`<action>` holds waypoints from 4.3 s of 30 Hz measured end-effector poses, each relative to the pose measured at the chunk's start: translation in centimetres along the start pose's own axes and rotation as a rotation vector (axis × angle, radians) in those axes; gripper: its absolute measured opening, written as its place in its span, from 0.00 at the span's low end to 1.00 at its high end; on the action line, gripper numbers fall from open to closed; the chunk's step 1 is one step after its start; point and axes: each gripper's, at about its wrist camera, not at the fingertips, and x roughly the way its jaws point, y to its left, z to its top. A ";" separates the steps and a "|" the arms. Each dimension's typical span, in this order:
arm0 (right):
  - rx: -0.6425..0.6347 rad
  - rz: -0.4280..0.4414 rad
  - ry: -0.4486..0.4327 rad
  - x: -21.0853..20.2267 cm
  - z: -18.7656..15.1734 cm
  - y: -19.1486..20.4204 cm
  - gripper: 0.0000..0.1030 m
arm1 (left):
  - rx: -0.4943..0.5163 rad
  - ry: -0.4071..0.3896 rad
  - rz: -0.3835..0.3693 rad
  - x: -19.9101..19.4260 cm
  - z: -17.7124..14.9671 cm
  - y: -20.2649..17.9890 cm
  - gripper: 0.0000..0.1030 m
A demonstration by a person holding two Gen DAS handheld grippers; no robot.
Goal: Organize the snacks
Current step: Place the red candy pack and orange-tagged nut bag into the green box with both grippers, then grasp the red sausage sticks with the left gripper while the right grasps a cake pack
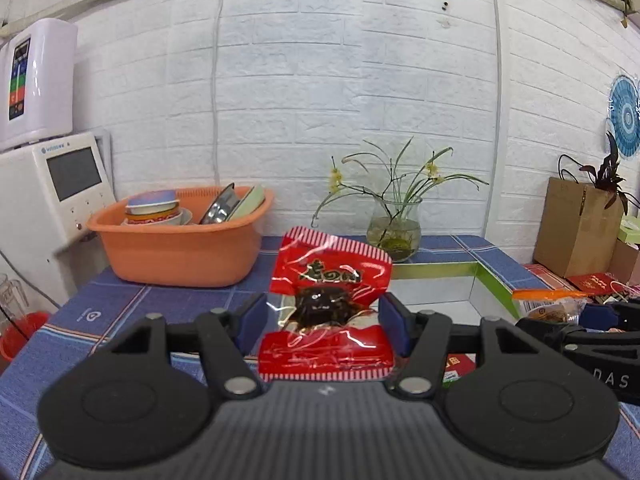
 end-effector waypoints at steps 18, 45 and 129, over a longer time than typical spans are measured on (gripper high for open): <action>0.139 -0.054 -0.020 5.6 1.4 -2.1 0.80 | -0.101 0.036 0.061 7.3 -0.1 -1.3 0.59; 0.191 -0.037 0.051 9.0 -0.5 -4.0 0.80 | -0.035 0.106 0.059 10.1 -1.9 -1.3 0.60; 0.123 0.101 0.233 -7.3 -10.7 -7.6 0.82 | 0.114 0.417 -0.401 -10.5 -13.8 1.7 0.32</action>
